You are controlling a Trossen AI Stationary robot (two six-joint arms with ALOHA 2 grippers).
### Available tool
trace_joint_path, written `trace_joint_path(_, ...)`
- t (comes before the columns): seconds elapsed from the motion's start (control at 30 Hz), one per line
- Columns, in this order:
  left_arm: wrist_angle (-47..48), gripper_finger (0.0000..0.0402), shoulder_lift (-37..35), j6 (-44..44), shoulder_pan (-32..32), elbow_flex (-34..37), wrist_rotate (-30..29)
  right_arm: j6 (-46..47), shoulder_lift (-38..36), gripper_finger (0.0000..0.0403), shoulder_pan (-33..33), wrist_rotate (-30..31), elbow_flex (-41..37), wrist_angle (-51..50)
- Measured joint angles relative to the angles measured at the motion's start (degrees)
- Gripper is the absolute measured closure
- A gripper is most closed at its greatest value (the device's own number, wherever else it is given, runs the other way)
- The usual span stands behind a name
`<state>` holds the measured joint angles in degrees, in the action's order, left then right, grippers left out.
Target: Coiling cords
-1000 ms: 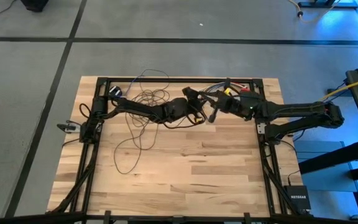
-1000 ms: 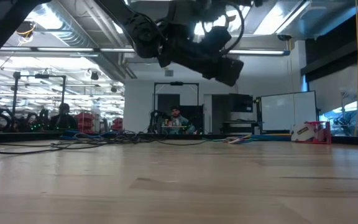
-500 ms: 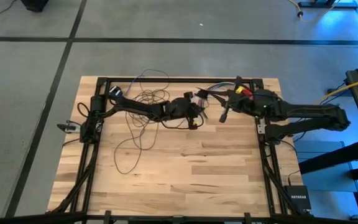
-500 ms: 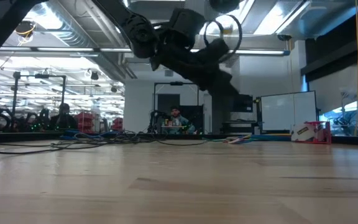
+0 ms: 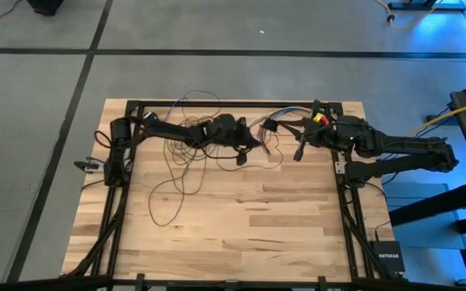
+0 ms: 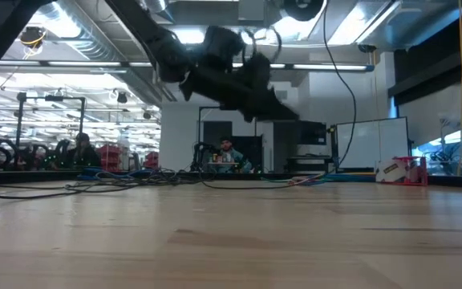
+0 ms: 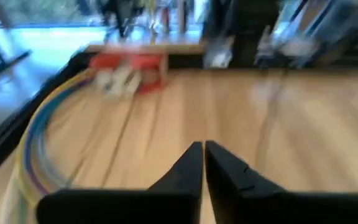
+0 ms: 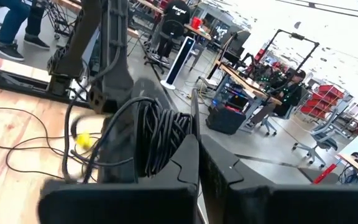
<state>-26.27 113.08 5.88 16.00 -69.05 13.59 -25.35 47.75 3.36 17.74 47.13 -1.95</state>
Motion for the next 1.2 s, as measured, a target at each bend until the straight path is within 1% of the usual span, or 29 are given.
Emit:
trace_joint_path(0.1, -0.82, 0.0365, -1.91, -1.64, -1.62, -0.44, 2.52, -0.36, 0.09, 0.0398, 0.00, -0.02, 0.00, 0.21)
trace_joint_path(0.23, -5.17, 0.0313, -1.31, -2.26, -4.70, -0.38, 2.41, -0.73, 0.10, 0.0398, 0.02, -0.02, 0.02, 0.99)
trace_joint_path(0.3, -8.42, 0.0287, -0.60, -0.76, -6.13, -0.38, -0.04, -0.79, 0.11, 0.0398, 0.02, -0.02, 0.02, 0.97)
trace_joint_path(0.37, -11.73, 0.0268, 0.30, 1.17, -7.00, -0.38, -3.96, -0.83, 0.13, 0.0398, 0.02, -0.02, 0.02, 0.87)
trace_joint_path(0.43, -15.12, 0.0257, 1.58, 1.97, -7.38, -0.43, -7.97, -0.83, 0.11, 0.0398, 0.02, -0.02, 0.02, 0.95)
trace_joint_path(0.5, -15.24, 0.0253, 2.64, 1.66, -7.21, -1.11, -9.17, -0.90, 0.13, 0.0398, 0.03, -0.04, 0.02, 0.88)
trace_joint_path(0.6, -15.01, 0.0255, 4.86, -0.26, -6.86, -3.64, -8.92, -1.84, 0.11, 0.0398, 0.04, -0.04, 0.04, 0.92)
trace_joint_path(0.7, -14.84, 0.0262, 7.10, -2.07, -6.77, -6.07, -5.75, -2.10, 0.11, 0.0398, 0.04, -0.06, 0.04, 0.93)
trace_joint_path(0.83, -14.78, 0.0273, 8.49, -1.13, -6.89, -8.40, -4.76, -2.10, 0.11, 0.0398, 0.04, -0.07, 0.04, 0.90)
trace_joint_path(0.93, -14.95, 0.0285, 8.60, -0.11, -6.71, -8.70, -4.73, -2.08, 0.11, 0.0398, 0.04, -0.49, 0.06, 0.95)
trace_joint_path(1.07, -17.01, 0.0311, 8.69, 0.16, -6.42, -8.83, -4.85, -2.07, 0.11, 0.0398, 0.04, -0.90, 0.07, 0.94)
trace_joint_path(1.2, -15.60, 0.0358, 8.68, 1.65, -6.49, -8.90, -4.84, -2.07, 0.11, 0.0398, 0.04, -0.90, 0.07, 0.85)
